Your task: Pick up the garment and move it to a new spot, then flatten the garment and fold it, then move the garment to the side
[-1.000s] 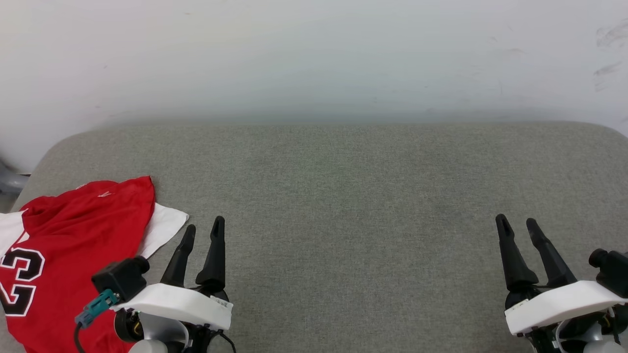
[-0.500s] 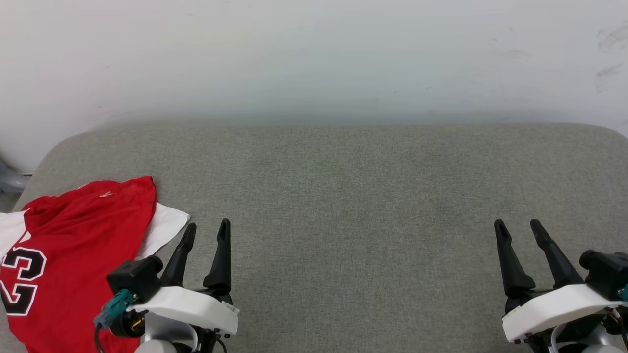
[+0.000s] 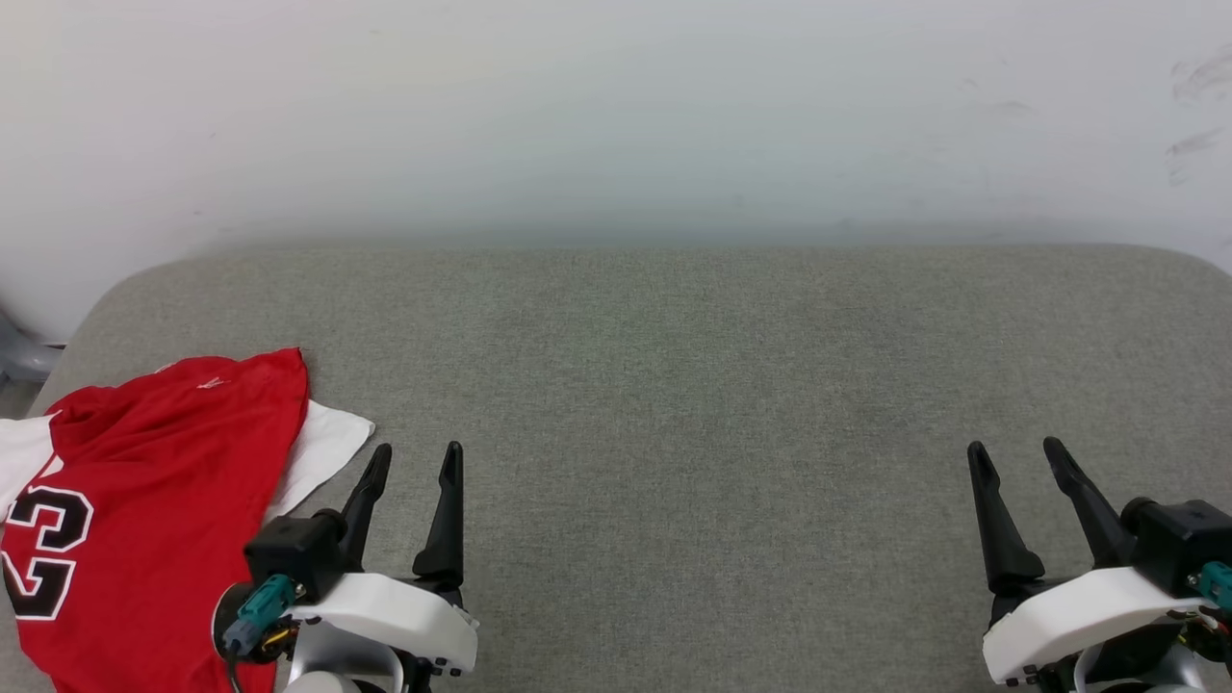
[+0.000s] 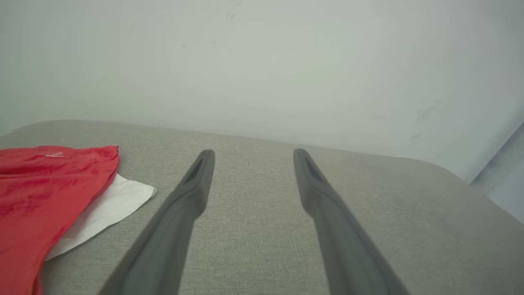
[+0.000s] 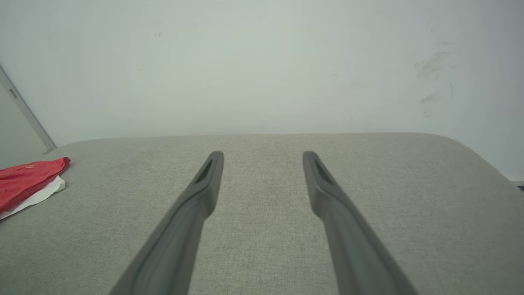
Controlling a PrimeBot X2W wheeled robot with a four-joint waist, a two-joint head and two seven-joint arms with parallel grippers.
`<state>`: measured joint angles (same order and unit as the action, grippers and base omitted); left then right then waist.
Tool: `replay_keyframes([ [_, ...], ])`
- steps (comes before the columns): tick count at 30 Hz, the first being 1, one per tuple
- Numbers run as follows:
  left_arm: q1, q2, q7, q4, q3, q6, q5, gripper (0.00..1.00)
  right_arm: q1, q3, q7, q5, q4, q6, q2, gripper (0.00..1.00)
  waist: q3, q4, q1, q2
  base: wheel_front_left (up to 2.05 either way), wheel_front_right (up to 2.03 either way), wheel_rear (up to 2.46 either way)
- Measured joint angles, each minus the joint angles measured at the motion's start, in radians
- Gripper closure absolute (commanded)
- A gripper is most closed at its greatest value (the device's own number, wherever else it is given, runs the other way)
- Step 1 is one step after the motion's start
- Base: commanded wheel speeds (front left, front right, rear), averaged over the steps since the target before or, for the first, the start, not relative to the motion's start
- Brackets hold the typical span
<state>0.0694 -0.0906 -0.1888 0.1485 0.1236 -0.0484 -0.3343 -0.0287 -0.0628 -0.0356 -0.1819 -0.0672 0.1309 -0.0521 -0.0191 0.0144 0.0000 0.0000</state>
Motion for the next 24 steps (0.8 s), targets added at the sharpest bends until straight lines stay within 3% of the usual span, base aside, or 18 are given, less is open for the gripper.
replay_keyframes([
  [16, 0.012, 0.003, -0.035, 0.023, 0.009, 0.005, 0.109, 0.00, -0.008, -0.018, 0.010, 0.077, -0.022, 0.000, 0.000, 0.00, -0.004, 0.009, 0.0000, 0.0000, 0.00, 0.00, 0.00],
  [24, 0.015, 0.004, -0.048, 0.038, 0.008, 0.014, 0.164, 0.00, -0.008, -0.012, 0.022, 0.124, -0.028, 0.000, 0.001, 0.00, -0.006, 0.045, 0.0000, 0.0000, 0.00, 0.00, 0.00],
])
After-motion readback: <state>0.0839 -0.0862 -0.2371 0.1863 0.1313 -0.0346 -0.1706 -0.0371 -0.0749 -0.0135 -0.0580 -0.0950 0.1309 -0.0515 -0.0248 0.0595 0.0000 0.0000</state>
